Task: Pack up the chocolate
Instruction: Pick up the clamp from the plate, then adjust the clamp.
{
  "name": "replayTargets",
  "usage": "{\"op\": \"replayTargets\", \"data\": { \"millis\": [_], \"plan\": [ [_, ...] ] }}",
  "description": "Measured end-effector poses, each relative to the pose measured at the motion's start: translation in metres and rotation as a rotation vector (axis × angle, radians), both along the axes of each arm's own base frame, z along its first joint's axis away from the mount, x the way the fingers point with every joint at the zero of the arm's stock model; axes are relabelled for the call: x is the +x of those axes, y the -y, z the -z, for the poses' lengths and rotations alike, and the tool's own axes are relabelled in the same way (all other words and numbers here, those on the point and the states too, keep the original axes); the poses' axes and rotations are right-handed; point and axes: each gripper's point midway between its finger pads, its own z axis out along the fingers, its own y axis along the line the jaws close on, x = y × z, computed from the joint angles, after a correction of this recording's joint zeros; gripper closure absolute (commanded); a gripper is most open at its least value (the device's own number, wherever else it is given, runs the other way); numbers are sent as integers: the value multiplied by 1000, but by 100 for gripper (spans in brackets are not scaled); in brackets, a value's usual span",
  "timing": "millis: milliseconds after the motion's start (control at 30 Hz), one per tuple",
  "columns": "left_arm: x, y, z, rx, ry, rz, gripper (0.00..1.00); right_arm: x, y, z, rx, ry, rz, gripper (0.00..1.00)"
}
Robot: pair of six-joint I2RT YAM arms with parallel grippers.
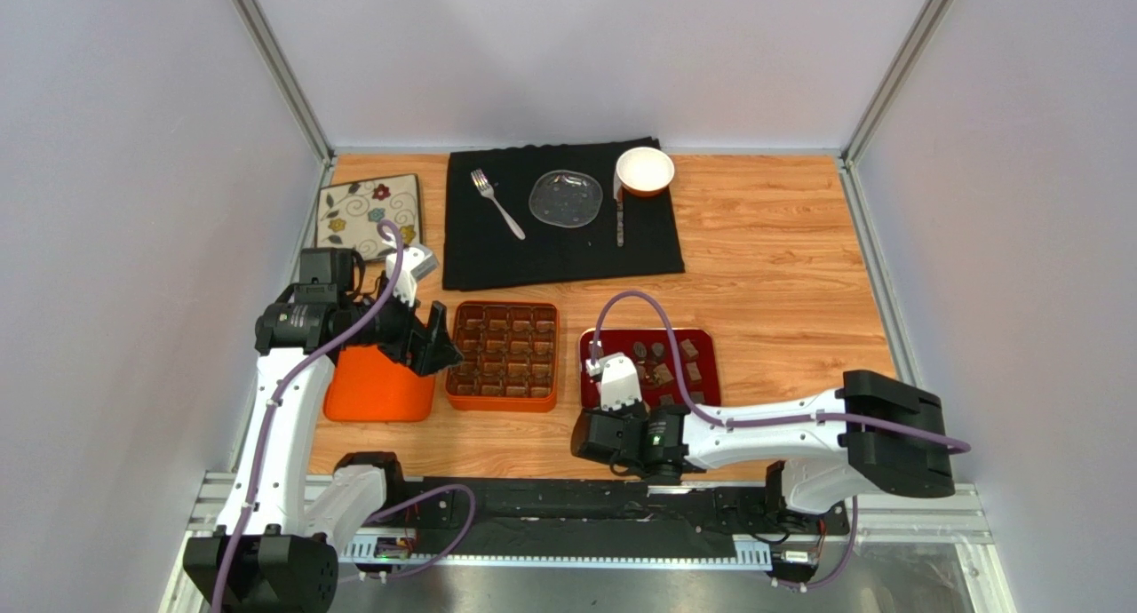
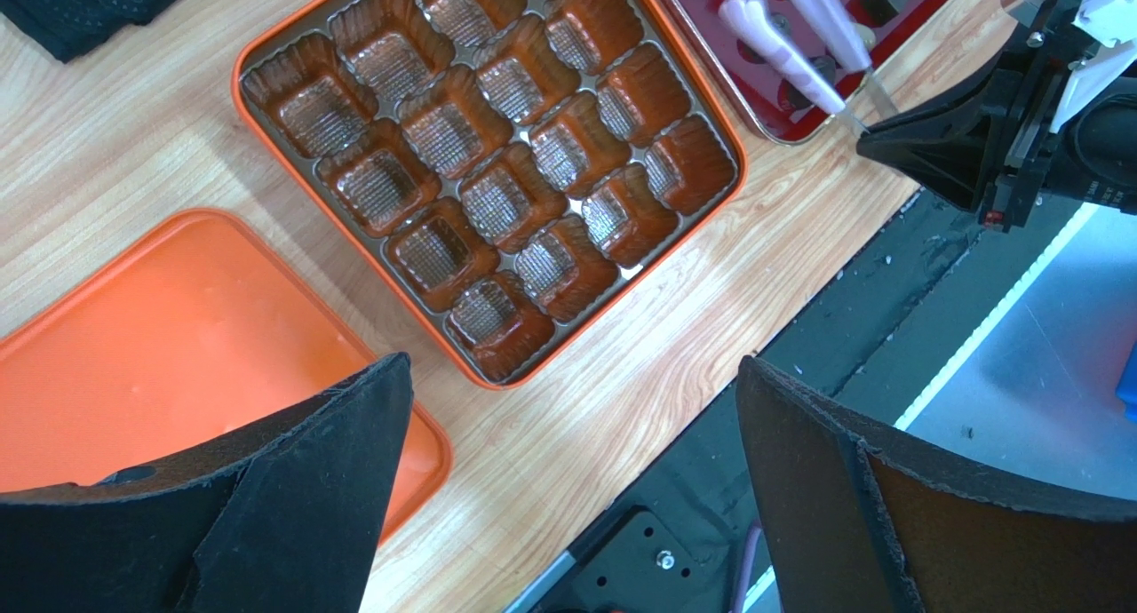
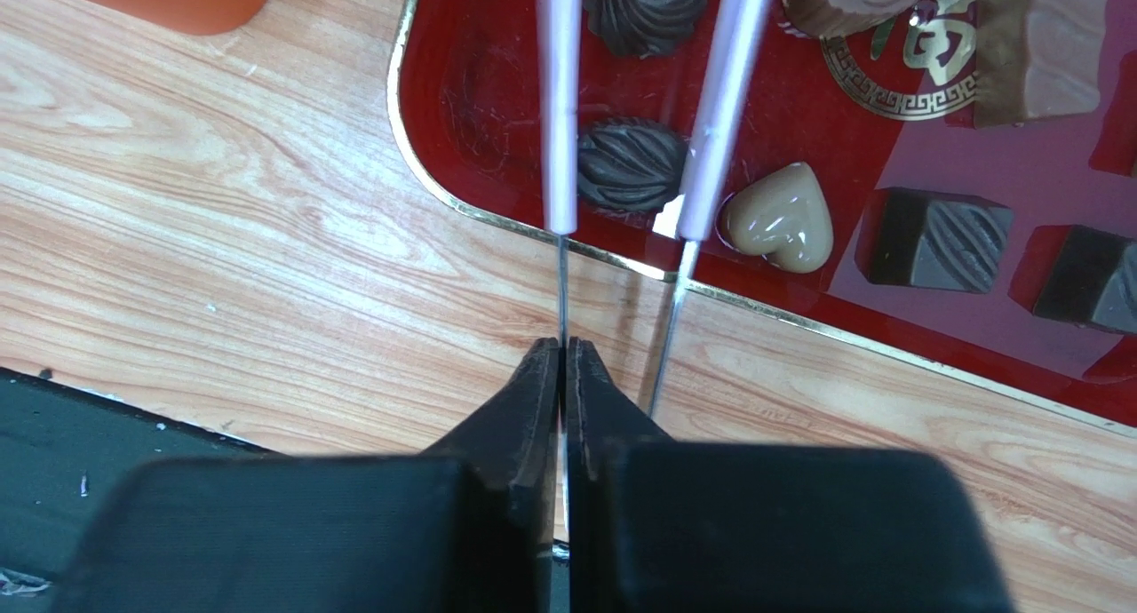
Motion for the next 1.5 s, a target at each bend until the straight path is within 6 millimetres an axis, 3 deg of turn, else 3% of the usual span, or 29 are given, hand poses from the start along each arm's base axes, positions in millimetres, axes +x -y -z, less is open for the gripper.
{"op": "replayTargets", "data": {
  "millis": [200,333,500,633,800,967,1167,1333,1500],
  "plan": [
    [0,0,0,0,3,1,1,-1,-1,-16,31,24,-30,100],
    [-7,7,-6,-32,16,46,1,-3,-1,-46,87,66,-101,100],
    [-27,29,-27,-153,67,217,1,-10,-4,-103,239,111,-238,100],
    [-43,47,-58,-274,184,397,1,-25,-16,-151,366,115,-377,100],
    [-61,67,-79,-386,279,557,1,-46,-36,-189,416,73,-547,100],
    [-80,78,-93,-457,328,642,1,-63,-51,-189,368,5,-680,100],
    [-112,87,-100,-494,364,757,1,-71,-49,-172,297,-91,-770,100],
    [-133,90,-74,-508,272,813,2,-69,-56,-193,302,-105,-835,100],
    [-125,89,-51,-465,163,791,10,-70,-69,-202,288,-136,-905,100]
  ]
}}
